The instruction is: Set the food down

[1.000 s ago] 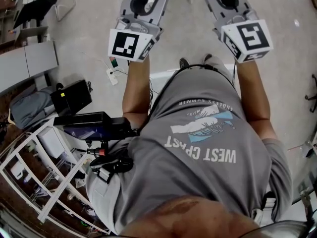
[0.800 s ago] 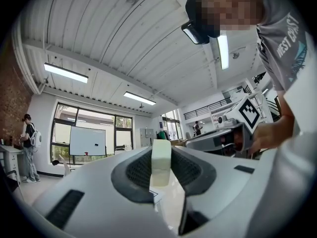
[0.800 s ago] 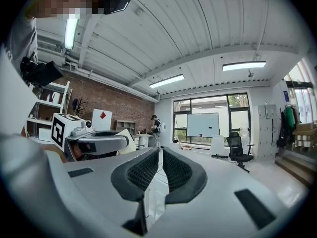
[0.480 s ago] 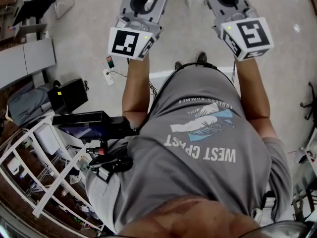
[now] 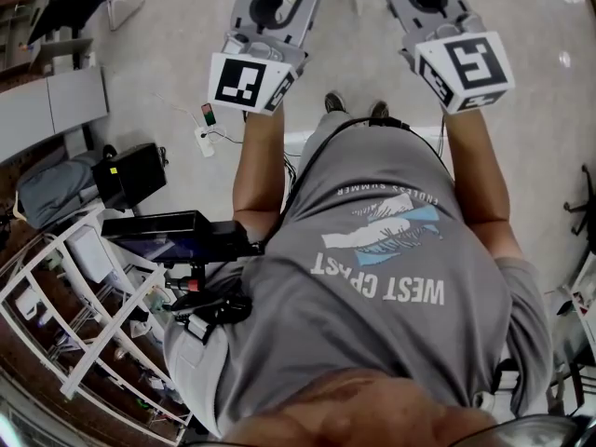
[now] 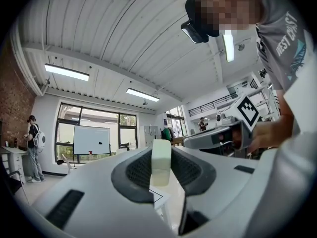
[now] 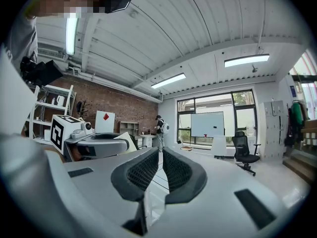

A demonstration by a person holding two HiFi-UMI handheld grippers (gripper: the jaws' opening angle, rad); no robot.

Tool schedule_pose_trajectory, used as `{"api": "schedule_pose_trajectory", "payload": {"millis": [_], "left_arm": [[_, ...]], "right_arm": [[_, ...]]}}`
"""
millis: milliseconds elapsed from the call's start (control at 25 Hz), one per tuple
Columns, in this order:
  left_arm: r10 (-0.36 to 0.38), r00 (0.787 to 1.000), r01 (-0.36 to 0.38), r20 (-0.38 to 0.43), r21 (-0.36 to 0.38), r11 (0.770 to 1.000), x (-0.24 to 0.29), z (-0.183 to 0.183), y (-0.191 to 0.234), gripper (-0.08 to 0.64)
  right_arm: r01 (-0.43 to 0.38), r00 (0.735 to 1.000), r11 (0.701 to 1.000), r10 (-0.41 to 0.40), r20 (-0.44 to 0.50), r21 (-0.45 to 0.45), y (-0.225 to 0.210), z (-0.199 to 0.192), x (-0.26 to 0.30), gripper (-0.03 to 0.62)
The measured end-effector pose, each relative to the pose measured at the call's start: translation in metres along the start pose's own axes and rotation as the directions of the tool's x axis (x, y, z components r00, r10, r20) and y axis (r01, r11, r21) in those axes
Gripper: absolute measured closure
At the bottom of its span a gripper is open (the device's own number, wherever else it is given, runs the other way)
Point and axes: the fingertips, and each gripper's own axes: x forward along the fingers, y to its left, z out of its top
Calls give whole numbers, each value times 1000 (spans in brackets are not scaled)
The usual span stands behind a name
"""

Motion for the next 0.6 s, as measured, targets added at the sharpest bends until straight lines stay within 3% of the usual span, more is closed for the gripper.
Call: {"api": "schedule_pose_trajectory", "payload": {"millis": [240, 600], "left_arm": [[-30, 1000, 30, -2, -6, 1000, 21, -21, 38, 456], [-81, 997, 81, 16, -11, 997, 28, -23, 84, 456]], "right_arm": [[28, 1000, 999, -28, -4, 16, -17, -14, 40, 583], [89, 996, 996, -89, -9, 22, -19, -10, 83, 583]]}}
